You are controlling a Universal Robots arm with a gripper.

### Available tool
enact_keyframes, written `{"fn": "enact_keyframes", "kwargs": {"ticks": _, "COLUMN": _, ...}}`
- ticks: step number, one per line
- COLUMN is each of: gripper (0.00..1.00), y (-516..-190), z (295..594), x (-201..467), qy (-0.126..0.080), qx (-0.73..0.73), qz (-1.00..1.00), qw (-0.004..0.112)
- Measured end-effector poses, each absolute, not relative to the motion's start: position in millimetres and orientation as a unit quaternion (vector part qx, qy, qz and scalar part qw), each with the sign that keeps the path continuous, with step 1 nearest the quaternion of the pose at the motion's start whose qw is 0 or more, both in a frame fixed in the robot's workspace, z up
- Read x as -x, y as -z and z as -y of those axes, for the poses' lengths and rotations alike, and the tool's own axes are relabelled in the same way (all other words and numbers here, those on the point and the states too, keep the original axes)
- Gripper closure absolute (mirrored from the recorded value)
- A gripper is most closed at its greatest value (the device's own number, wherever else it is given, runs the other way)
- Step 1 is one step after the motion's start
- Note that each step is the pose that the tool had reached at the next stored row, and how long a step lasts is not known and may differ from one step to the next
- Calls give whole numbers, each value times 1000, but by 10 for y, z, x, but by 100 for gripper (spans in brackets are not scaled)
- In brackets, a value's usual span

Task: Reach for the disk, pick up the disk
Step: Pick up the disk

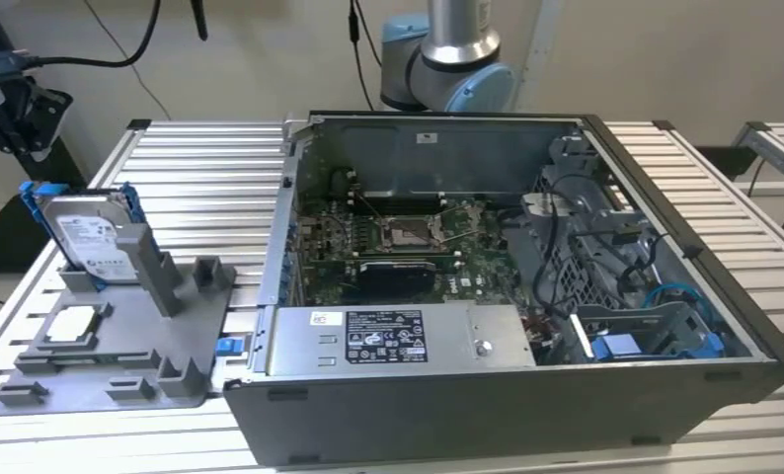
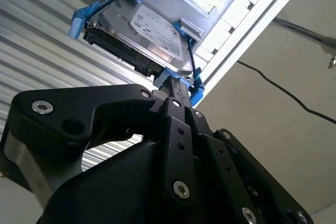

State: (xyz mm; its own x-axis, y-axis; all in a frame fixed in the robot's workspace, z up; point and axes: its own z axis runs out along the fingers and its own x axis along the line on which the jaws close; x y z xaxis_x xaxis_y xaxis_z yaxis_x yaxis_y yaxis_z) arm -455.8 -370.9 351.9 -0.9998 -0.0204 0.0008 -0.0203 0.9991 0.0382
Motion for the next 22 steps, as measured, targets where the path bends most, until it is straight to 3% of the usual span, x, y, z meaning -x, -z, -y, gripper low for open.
{"fn": "enact_keyframes", "kwargs": {"ticks": 22, "gripper": 100, "y": -3519, "z": 3709, "x": 4562, "qy": 18, "qx": -113, "qz": 993, "qw": 3}}
